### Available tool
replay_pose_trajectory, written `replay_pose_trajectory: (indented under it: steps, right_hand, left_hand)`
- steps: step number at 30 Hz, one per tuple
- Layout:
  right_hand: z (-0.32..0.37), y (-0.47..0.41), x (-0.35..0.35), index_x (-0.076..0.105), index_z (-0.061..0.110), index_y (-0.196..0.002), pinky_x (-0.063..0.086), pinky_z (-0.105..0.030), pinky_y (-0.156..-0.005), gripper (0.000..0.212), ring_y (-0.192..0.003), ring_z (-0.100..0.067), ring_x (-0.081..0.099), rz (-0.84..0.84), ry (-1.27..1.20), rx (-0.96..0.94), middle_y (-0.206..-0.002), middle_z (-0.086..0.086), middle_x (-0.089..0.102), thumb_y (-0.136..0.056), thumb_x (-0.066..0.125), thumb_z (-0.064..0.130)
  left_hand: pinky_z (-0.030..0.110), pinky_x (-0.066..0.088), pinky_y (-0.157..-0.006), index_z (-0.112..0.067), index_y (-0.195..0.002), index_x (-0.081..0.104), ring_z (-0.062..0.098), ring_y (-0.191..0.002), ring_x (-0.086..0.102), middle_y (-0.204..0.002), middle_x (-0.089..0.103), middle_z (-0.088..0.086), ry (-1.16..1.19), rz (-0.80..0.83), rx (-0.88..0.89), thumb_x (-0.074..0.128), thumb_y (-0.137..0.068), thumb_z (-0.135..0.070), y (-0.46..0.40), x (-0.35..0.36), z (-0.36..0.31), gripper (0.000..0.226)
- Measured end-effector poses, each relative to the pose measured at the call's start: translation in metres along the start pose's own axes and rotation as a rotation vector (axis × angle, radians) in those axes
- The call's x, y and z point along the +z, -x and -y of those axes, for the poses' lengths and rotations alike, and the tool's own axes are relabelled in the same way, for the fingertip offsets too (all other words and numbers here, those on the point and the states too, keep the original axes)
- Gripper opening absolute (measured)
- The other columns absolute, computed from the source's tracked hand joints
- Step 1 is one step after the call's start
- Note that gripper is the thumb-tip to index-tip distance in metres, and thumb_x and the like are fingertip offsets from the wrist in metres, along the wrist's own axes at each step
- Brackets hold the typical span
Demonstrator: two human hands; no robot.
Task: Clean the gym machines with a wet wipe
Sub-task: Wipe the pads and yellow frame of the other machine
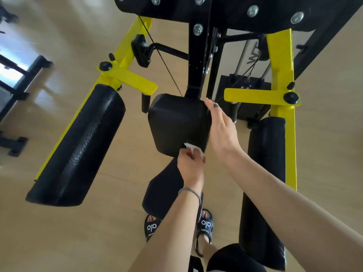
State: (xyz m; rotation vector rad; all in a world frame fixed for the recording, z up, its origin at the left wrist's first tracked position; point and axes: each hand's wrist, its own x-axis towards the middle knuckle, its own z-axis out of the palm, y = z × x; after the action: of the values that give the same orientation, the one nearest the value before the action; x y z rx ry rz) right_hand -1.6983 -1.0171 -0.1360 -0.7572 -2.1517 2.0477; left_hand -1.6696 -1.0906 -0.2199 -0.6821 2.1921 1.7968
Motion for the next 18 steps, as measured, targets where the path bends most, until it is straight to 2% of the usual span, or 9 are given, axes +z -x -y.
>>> replay_pose_trajectory:
  steps: [2,5,7,9,11,13,15,16,18]
  right_hand:
    - [0.0,-0.004,-0.005,0.052,0.038,-0.145,0.025,-0.032,-0.121,0.045,-0.144,-0.008,0.037,0.021,0.035,-0.014,-0.15,0.013,0.051,-0.108,0.028,0.048]
    - [0.002,-0.009,-0.014,0.06,0.036,-0.139,0.033,-0.032,-0.114,0.05,-0.135,-0.009,0.047,0.071,-0.02,0.037,-0.141,0.011,0.058,-0.106,0.026,0.052]
    - [0.004,-0.011,-0.019,0.069,0.036,-0.126,0.038,-0.038,-0.113,0.053,-0.129,-0.011,0.055,0.087,-0.084,0.07,-0.133,0.01,0.065,-0.098,0.029,0.056]
    - [0.006,-0.01,-0.022,0.073,0.039,-0.113,0.041,-0.043,-0.112,0.05,-0.122,-0.012,0.06,0.088,-0.107,0.08,-0.124,0.01,0.07,-0.095,0.031,0.057]
    - [0.004,-0.009,-0.023,0.071,0.042,-0.113,0.037,-0.046,-0.116,0.047,-0.127,-0.013,0.056,0.093,-0.105,0.069,-0.13,0.01,0.067,-0.099,0.029,0.056]
    - [0.001,-0.009,-0.022,0.068,0.042,-0.124,0.031,-0.044,-0.12,0.048,-0.134,-0.012,0.05,0.099,-0.097,0.064,-0.14,0.009,0.061,-0.103,0.026,0.054]
    - [-0.002,-0.009,-0.02,0.063,0.041,-0.132,0.028,-0.042,-0.121,0.048,-0.139,-0.012,0.044,0.107,-0.092,0.071,-0.146,0.009,0.055,-0.105,0.025,0.052]
    - [-0.003,-0.008,-0.019,0.06,0.04,-0.136,0.026,-0.041,-0.122,0.047,-0.141,-0.012,0.041,0.106,-0.089,0.069,-0.148,0.009,0.052,-0.106,0.025,0.051]
    - [-0.005,-0.008,-0.017,0.056,0.04,-0.141,0.022,-0.035,-0.12,0.047,-0.144,-0.012,0.037,0.109,-0.068,0.061,-0.153,0.009,0.047,-0.108,0.025,0.049]
  left_hand:
    - [0.024,0.053,-0.066,-0.025,-0.087,0.051,0.008,-0.071,0.063,-0.083,0.064,0.0,0.047,-0.025,0.021,0.052,-0.102,-0.013,0.005,0.002,-0.013,0.019]
    - [0.023,0.051,-0.064,-0.019,-0.087,0.05,0.012,-0.073,0.06,-0.09,0.06,0.006,0.087,-0.104,0.312,0.05,-0.102,-0.015,0.019,0.005,-0.052,0.015]
    - [0.02,0.048,-0.063,-0.017,-0.088,0.05,0.009,-0.075,0.054,-0.094,0.055,0.002,0.042,-0.123,0.484,0.052,-0.101,-0.017,0.024,0.008,-0.073,0.013]
    - [0.016,0.044,-0.062,-0.016,-0.088,0.05,0.007,-0.074,0.051,-0.093,0.052,-0.001,0.013,-0.169,0.539,0.054,-0.1,-0.017,0.025,0.011,-0.082,0.013]
    - [0.014,0.042,-0.062,-0.015,-0.087,0.049,0.005,-0.072,0.05,-0.093,0.052,0.0,0.024,-0.218,0.537,0.054,-0.101,-0.016,0.026,0.015,-0.078,0.015]
    - [0.017,0.046,-0.064,-0.016,-0.087,0.049,0.005,-0.074,0.052,-0.094,0.052,-0.001,0.022,-0.216,0.504,0.052,-0.102,-0.016,0.027,0.021,-0.061,0.015]
    - [0.024,0.053,-0.066,-0.02,-0.09,0.05,0.008,-0.076,0.058,-0.096,0.056,-0.001,-0.007,-0.157,0.392,0.052,-0.102,-0.018,0.026,0.026,-0.031,0.013]
    - [0.028,0.057,-0.068,-0.021,-0.093,0.052,0.009,-0.078,0.063,-0.096,0.06,0.0,-0.008,-0.115,0.272,0.052,-0.102,-0.018,0.022,0.029,-0.014,0.009]
    - [0.035,0.06,-0.073,-0.018,-0.102,0.059,0.018,-0.084,0.07,-0.092,0.067,0.003,0.079,-0.042,-0.098,0.053,-0.101,-0.016,0.011,0.028,0.012,0.006]
